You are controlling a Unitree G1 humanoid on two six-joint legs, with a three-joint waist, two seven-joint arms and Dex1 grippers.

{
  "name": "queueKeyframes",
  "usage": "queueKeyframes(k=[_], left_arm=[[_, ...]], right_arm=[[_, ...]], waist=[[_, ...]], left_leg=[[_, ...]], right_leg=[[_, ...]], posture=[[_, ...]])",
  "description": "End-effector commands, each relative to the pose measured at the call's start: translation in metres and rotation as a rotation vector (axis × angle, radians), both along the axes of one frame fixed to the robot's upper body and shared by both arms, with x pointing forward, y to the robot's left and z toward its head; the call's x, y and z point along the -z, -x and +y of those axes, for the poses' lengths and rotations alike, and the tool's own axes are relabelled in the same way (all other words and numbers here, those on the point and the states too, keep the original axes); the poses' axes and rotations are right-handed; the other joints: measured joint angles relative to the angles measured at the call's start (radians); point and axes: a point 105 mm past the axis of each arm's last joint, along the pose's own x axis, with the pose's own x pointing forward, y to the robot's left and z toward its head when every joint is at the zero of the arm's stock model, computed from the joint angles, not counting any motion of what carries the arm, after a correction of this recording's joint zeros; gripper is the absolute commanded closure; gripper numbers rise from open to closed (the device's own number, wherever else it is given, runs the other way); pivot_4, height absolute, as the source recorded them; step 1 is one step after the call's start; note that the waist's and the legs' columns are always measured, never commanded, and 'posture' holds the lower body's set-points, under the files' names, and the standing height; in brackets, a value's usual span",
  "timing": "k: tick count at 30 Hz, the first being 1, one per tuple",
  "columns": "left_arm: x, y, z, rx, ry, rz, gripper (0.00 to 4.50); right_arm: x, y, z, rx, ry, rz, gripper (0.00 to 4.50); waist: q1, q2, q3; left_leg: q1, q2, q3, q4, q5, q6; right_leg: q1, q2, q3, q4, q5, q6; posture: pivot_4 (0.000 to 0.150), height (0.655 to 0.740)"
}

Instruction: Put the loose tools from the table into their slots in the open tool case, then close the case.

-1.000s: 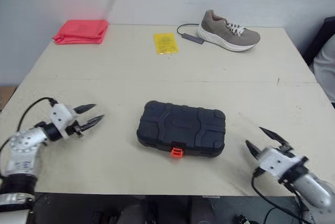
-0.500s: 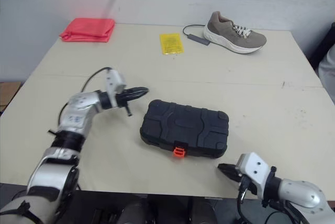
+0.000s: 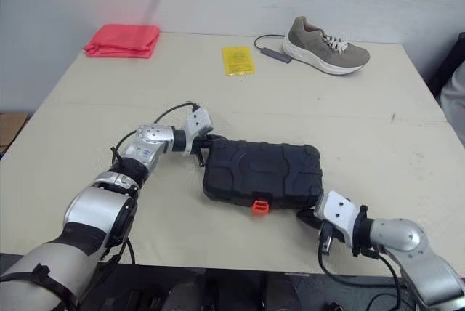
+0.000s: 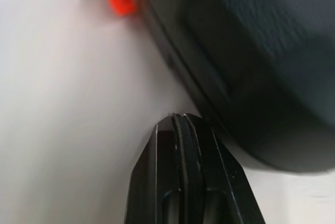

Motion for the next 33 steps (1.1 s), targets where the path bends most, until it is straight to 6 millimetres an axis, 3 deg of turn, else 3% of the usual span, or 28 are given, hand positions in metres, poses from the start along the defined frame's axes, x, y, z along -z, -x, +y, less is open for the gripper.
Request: queueKeyframes(k=[1, 5, 13, 18, 22, 25, 28, 33], left_arm=[[-0.003, 0.012, 0.006, 0.1, 0.02, -0.017, 4.44], [-0.003, 0.026, 0.023, 0.162, 0.053, -0.028, 4.44], [-0.008, 0.057, 0.031, 0.195, 0.184, -0.067, 4.44], [-0.026, 0.067, 0.045, 0.111, 0.319, -0.066, 4.44], [-0.049, 0.072, 0.052, 0.133, 0.363, -0.076, 4.44], [-0.069, 0.074, 0.032, 0.214, 0.402, -0.079, 4.44], [-0.074, 0.078, -0.009, 0.331, 0.369, -0.066, 4.44], [-0.066, 0.073, -0.07, 0.402, 0.288, -0.069, 4.44]], right_arm=[[0.0, -0.025, -0.022, 0.072, 0.075, -0.059, 4.5], [-0.005, -0.054, -0.025, 0.072, 0.102, -0.135, 4.5], [-0.019, -0.102, -0.017, 0.105, 0.058, -0.3, 4.5], [-0.03, -0.098, -0.022, 0.142, 0.002, -0.378, 4.5], [-0.043, -0.066, -0.031, 0.171, -0.052, -0.395, 4.5], [-0.053, -0.039, -0.026, 0.17, -0.113, -0.381, 4.5], [-0.069, -0.019, -0.01, 0.155, -0.182, -0.387, 4.5], [-0.073, -0.016, 0.011, 0.162, -0.203, -0.379, 4.5]], waist=[[-0.004, 0.0, 0.0], [-0.006, 0.0, 0.0], [-0.023, 0.0, 0.0], [-0.024, 0.001, 0.0], [-0.013, 0.003, 0.001], [0.001, 0.004, 0.001], [0.004, 0.005, 0.001], [0.001, 0.005, 0.001]], left_leg=[[0.0, 0.0, 0.0, 0.0, 0.0, 0.0], [0.0, 0.001, 0.001, 0.0, 0.0, 0.0], [0.0, 0.001, 0.001, 0.001, 0.0, 0.0], [0.0, 0.001, 0.001, 0.001, 0.0, 0.0], [-0.001, 0.001, 0.0, 0.0, 0.0, 0.0], [-0.001, 0.0, 0.0, 0.0, 0.0, 0.0], [0.0, -0.001, -0.001, 0.001, 0.0, 0.0], [0.002, -0.001, -0.001, 0.0, 0.0, 0.0]], right_leg=[[0.0, 0.0, 0.0, 0.0, 0.0, 0.0], [-0.001, 0.0, 0.0, 0.001, 0.0, 0.0], [-0.001, -0.001, 0.001, 0.003, 0.0, 0.0], [-0.001, -0.002, 0.001, 0.003, 0.0, 0.0], [-0.001, -0.002, 0.0, 0.002, 0.0, 0.0], [0.0, -0.002, 0.001, 0.002, 0.0, 0.0], [0.002, -0.002, 0.001, 0.002, 0.001, 0.001], [0.005, 0.0, 0.001, -0.001, 0.001, 0.002]], posture=[[0.15, 0.74], [0.15, 0.74], [0.15, 0.74], [0.15, 0.74], [0.15, 0.74], [0.15, 0.74], [0.15, 0.74], [0.15, 0.74]])
